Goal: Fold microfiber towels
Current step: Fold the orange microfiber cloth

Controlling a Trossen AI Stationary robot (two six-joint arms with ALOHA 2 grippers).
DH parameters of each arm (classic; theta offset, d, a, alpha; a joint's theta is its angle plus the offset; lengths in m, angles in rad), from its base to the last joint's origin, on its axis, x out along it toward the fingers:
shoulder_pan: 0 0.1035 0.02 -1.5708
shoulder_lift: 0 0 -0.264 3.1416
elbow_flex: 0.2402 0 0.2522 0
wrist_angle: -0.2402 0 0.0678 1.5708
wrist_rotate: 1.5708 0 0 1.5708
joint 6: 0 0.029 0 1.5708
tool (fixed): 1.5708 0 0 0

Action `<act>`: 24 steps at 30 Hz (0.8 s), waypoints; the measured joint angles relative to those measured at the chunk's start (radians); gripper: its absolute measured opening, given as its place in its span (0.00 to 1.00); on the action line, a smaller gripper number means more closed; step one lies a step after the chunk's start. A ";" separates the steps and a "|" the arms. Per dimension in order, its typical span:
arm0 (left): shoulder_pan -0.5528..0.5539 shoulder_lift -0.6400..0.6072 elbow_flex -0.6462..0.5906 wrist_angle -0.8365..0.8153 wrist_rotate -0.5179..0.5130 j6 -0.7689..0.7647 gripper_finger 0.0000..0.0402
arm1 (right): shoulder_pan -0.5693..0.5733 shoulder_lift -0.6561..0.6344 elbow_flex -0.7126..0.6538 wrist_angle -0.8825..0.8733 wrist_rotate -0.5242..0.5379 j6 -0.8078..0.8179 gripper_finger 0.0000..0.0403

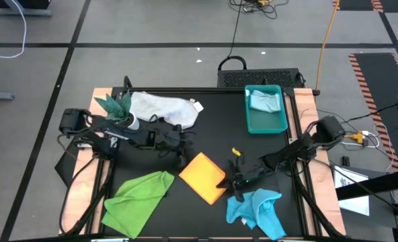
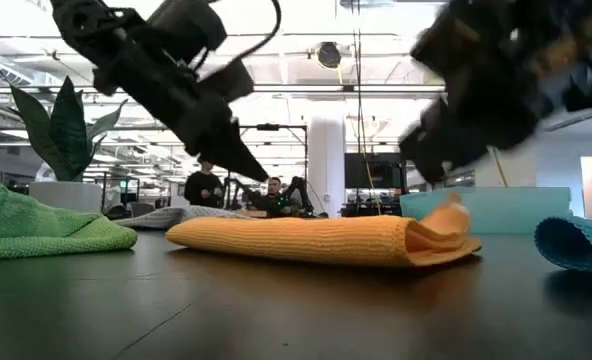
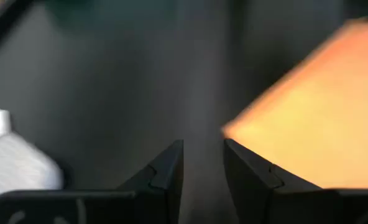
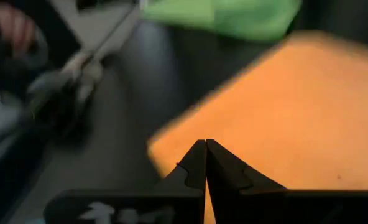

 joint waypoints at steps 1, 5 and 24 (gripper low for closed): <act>-0.012 -0.010 -0.002 -0.002 0.036 -0.018 0.29 | -0.001 -0.008 0.000 0.002 0.047 0.003 0.00; -0.104 0.013 0.000 0.030 0.168 -0.069 0.29 | -0.030 -0.019 -0.003 -0.122 0.145 0.045 0.00; -0.066 0.038 0.000 -0.093 -0.054 0.045 0.29 | 0.046 -0.030 -0.003 -0.112 0.031 -0.031 0.00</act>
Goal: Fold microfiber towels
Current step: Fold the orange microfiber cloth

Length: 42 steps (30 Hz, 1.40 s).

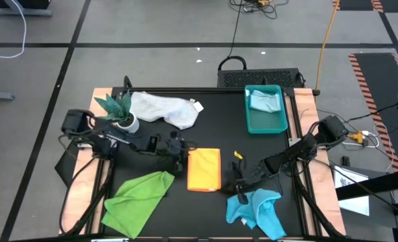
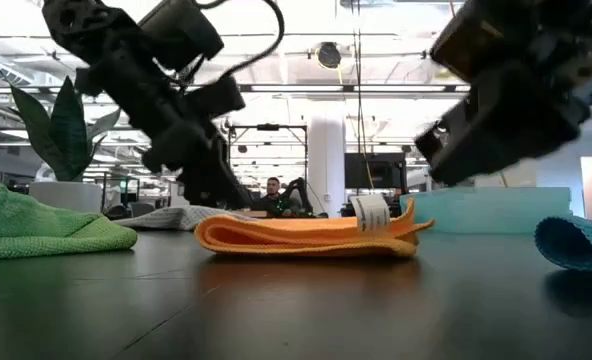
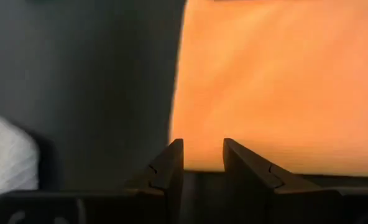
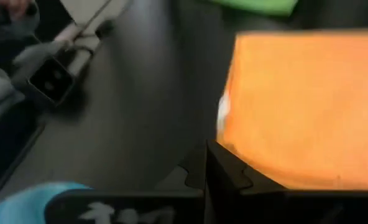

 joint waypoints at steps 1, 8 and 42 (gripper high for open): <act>0.005 -0.014 0.000 -0.003 0.039 -0.003 0.29 | -0.005 0.000 0.000 0.018 0.040 -0.012 0.00; -0.034 0.034 0.000 0.127 0.238 -0.042 0.29 | -0.115 0.015 0.000 0.026 0.190 -0.014 0.00; 0.132 0.197 0.004 0.199 0.156 -0.097 0.29 | -0.238 0.144 0.001 0.010 0.259 0.084 0.00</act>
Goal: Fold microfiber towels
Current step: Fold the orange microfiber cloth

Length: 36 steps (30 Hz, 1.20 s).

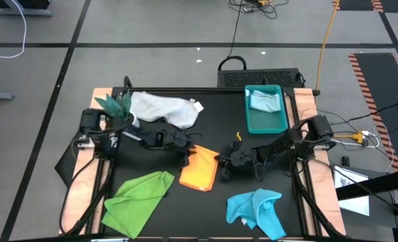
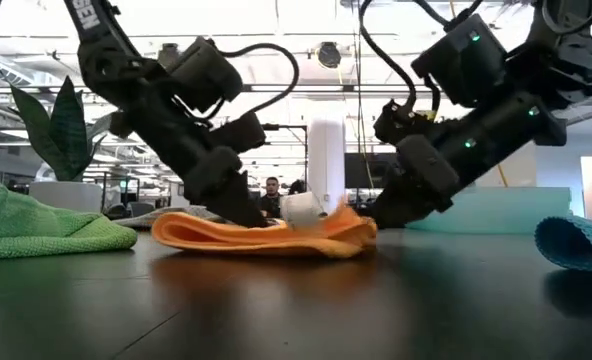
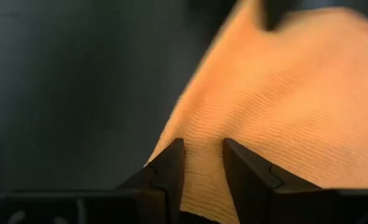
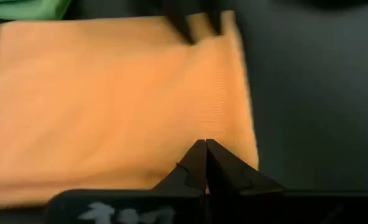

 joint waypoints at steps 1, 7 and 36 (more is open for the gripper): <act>0.010 -0.002 0.000 0.000 0.000 0.015 0.29 | 0.009 -0.001 0.000 -0.006 -0.014 0.008 0.00; 0.052 -0.096 0.011 -0.055 0.032 0.103 0.29 | 0.092 -0.048 -0.001 -0.004 -0.092 -0.021 0.00; -0.246 -0.075 0.016 -0.142 0.112 -0.085 0.29 | -0.203 -0.013 0.056 -0.040 -0.254 -0.176 0.12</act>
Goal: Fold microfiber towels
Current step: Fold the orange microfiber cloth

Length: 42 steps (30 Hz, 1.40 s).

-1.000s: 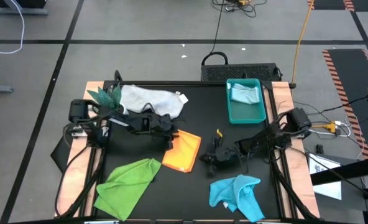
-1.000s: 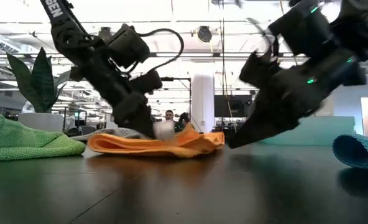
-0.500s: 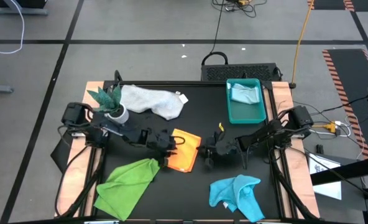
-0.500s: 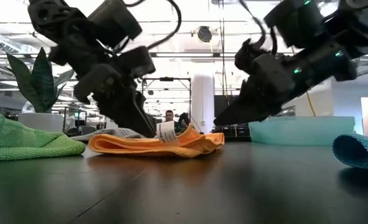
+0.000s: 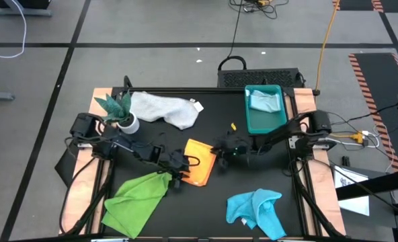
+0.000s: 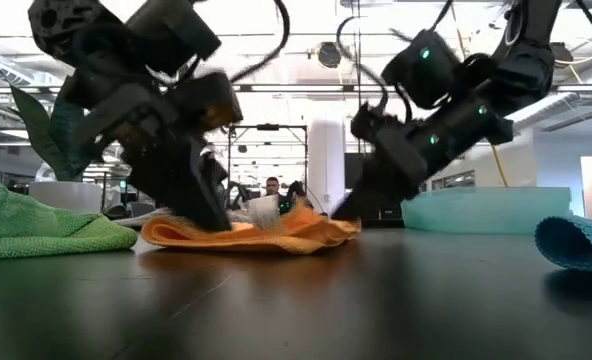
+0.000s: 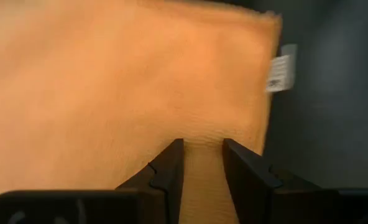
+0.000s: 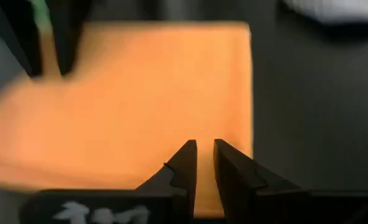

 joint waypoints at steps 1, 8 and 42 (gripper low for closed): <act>0.004 0.001 0.001 -0.009 0.000 0.002 0.29 | -0.001 0.005 0.006 -0.029 0.000 0.000 0.12; 0.029 -0.008 0.002 -0.049 -0.010 0.082 0.29 | 0.099 -0.011 0.013 -0.188 0.063 0.128 0.05; 0.033 -0.093 -0.001 -0.083 0.057 0.123 0.29 | 0.230 -0.231 0.008 -0.456 -0.196 0.199 0.07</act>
